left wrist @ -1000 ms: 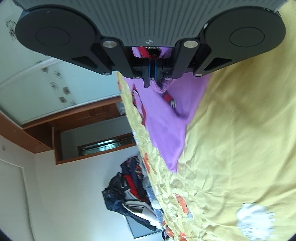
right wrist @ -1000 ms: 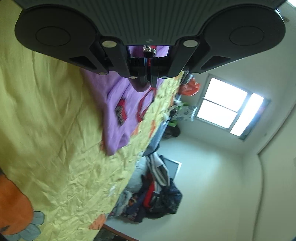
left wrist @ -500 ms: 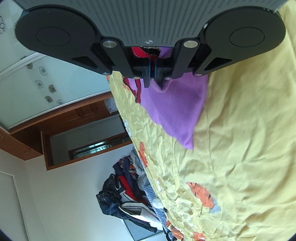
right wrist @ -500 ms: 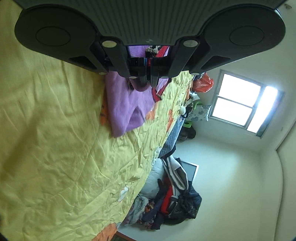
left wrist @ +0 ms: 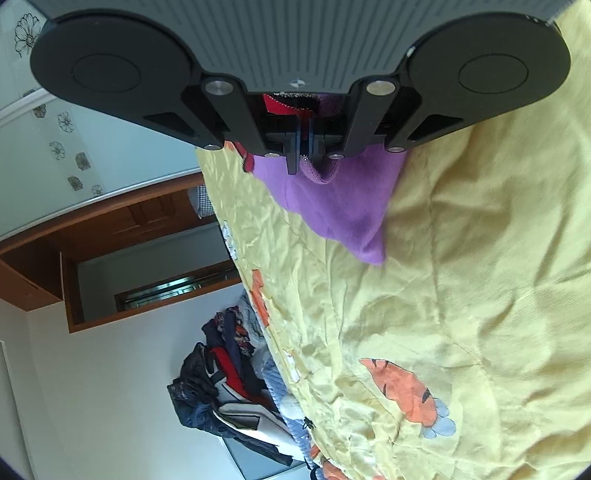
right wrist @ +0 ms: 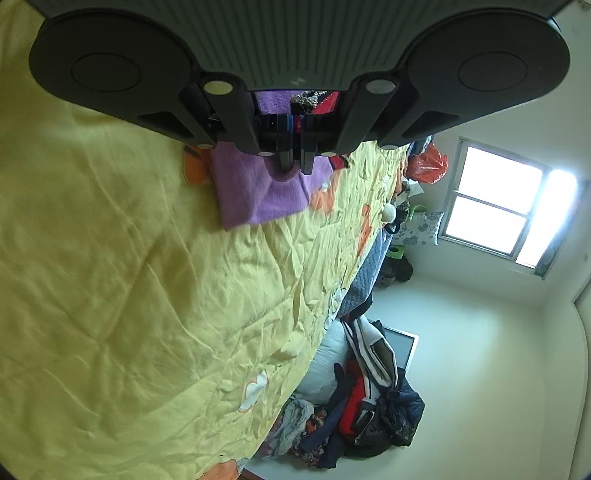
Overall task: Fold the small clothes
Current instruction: 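Carry the held hem band with both grippers up over the body toward the collar, then lay the hem band beside the collar and open both grippers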
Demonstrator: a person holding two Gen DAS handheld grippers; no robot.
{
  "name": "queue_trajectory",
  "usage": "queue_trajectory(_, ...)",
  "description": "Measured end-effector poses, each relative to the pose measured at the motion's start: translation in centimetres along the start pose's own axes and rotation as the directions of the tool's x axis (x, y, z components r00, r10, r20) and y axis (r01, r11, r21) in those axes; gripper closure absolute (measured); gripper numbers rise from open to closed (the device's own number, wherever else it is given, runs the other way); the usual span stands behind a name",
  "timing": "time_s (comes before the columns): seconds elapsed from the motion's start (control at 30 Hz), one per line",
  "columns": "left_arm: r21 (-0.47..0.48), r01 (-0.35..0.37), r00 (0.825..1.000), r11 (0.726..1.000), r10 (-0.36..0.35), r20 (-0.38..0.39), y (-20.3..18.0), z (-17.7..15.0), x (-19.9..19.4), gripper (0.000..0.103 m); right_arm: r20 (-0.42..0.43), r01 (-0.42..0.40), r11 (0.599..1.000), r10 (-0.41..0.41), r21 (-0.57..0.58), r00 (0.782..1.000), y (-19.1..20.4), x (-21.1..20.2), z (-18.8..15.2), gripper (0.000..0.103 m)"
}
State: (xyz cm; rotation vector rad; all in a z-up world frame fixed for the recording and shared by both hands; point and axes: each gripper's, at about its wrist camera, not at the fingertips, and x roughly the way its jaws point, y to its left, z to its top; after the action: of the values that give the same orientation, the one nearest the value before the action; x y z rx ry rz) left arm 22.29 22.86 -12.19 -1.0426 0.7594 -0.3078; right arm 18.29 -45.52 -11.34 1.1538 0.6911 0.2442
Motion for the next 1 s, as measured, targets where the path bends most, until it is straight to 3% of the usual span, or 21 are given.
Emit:
queue_trajectory(0.13,-0.009,-0.032,0.999,0.999,0.032,-0.008,0.1,1.1,1.6,0.100,0.022,0.048,0.999,-0.048,-0.012,0.999,0.1,1.2,0.8,0.095)
queue_trajectory(0.2,-0.001,-0.041,0.999,0.999,0.041,-0.013,-0.1,1.6,2.2,0.100,0.024,0.108,0.994,-0.108,-0.013,0.994,0.0,1.6,1.1,0.088)
queue_trajectory(0.27,0.014,-0.057,0.998,0.998,0.057,-0.011,-0.5,2.0,2.5,0.100,-0.007,0.119,0.993,-0.119,-0.029,0.993,0.2,2.1,1.3,0.053)
queue_trajectory(0.33,0.038,-0.070,0.998,0.997,0.070,0.001,-1.2,2.1,2.4,0.100,0.005,0.119,0.988,-0.119,-0.098,0.993,1.4,1.4,0.9,0.037)
queue_trajectory(0.43,0.055,-0.091,0.995,0.994,0.088,0.046,-2.1,2.6,1.3,0.094,0.045,0.141,0.946,-0.133,-0.294,0.990,4.6,0.0,-0.3,0.036)
queue_trajectory(0.5,0.069,-0.133,0.986,0.989,0.125,0.114,-2.7,2.9,-0.2,0.076,0.066,0.165,0.893,-0.151,-0.420,0.986,6.6,-0.6,-1.3,0.036)
queue_trajectory(0.57,0.082,-0.157,0.977,0.984,0.142,0.161,-3.4,3.0,-2.0,0.072,0.079,0.196,0.828,-0.182,-0.525,0.980,8.0,-0.8,-2.5,0.037)
queue_trajectory(0.63,0.165,-0.135,0.985,0.977,0.114,0.131,-5.0,1.9,-2.8,0.072,0.065,0.198,0.767,-0.201,-0.611,0.977,9.2,-0.7,-4.0,0.037)
queue_trajectory(0.73,0.410,-0.170,0.985,0.896,0.155,0.069,-9.1,-1.7,-2.2,0.072,0.073,0.221,0.661,-0.243,-0.717,0.967,10.7,0.0,-6.9,0.037)
queue_trajectory(0.87,0.572,-0.171,0.981,0.802,0.195,0.021,-12.4,-4.6,0.6,0.070,0.159,0.286,0.510,-0.278,-0.811,0.947,11.1,1.5,-7.9,0.037)
queue_trajectory(0.93,0.655,-0.174,0.974,0.736,0.228,0.003,-13.4,-5.3,2.5,0.068,0.202,0.304,0.372,-0.290,-0.877,0.936,11.7,2.8,-8.0,0.038)
queue_trajectory(0.97,0.699,-0.167,0.970,0.695,0.243,-0.009,-14.0,-5.7,3.6,0.066,0.230,0.318,0.279,-0.306,-0.906,0.924,12.0,3.7,-8.2,0.038)
queue_trajectory(1.0,0.752,-0.178,0.965,0.635,0.261,0.009,-14.4,-6.2,4.6,0.065,0.247,0.320,0.197,-0.322,-0.927,0.914,12.2,4.5,-8.3,0.038)
